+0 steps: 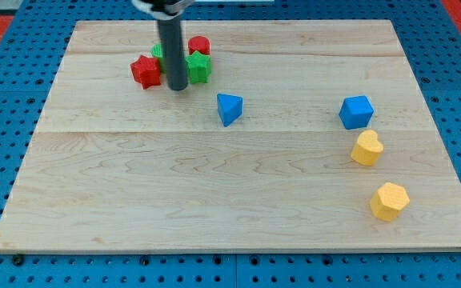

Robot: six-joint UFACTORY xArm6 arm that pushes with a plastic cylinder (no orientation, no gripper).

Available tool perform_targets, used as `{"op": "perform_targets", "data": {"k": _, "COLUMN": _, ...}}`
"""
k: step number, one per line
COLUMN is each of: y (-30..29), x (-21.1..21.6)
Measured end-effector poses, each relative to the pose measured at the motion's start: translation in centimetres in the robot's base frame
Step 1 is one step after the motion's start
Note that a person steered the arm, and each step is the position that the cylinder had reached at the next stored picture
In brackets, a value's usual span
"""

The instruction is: Move the blue triangle towards the center right

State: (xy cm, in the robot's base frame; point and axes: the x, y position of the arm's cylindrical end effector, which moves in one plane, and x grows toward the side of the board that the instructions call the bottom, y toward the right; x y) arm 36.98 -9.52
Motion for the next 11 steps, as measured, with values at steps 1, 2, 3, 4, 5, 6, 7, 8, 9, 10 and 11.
{"op": "perform_targets", "data": {"k": 1, "y": 1.4, "x": 7.8}}
{"op": "perform_targets", "data": {"k": 2, "y": 9.8, "x": 5.6}}
{"op": "perform_targets", "data": {"k": 3, "y": 14.5, "x": 1.8}}
{"op": "perform_targets", "data": {"k": 4, "y": 9.5, "x": 3.8}}
{"op": "perform_targets", "data": {"k": 5, "y": 6.3, "x": -0.2}}
{"op": "perform_targets", "data": {"k": 6, "y": 10.4, "x": 0.5}}
{"op": "perform_targets", "data": {"k": 7, "y": 15.6, "x": 0.9}}
{"op": "perform_targets", "data": {"k": 8, "y": 20.6, "x": -1.2}}
{"op": "perform_targets", "data": {"k": 9, "y": 25.6, "x": -2.5}}
{"op": "perform_targets", "data": {"k": 10, "y": 27.1, "x": -2.3}}
{"op": "perform_targets", "data": {"k": 11, "y": 19.6, "x": -4.6}}
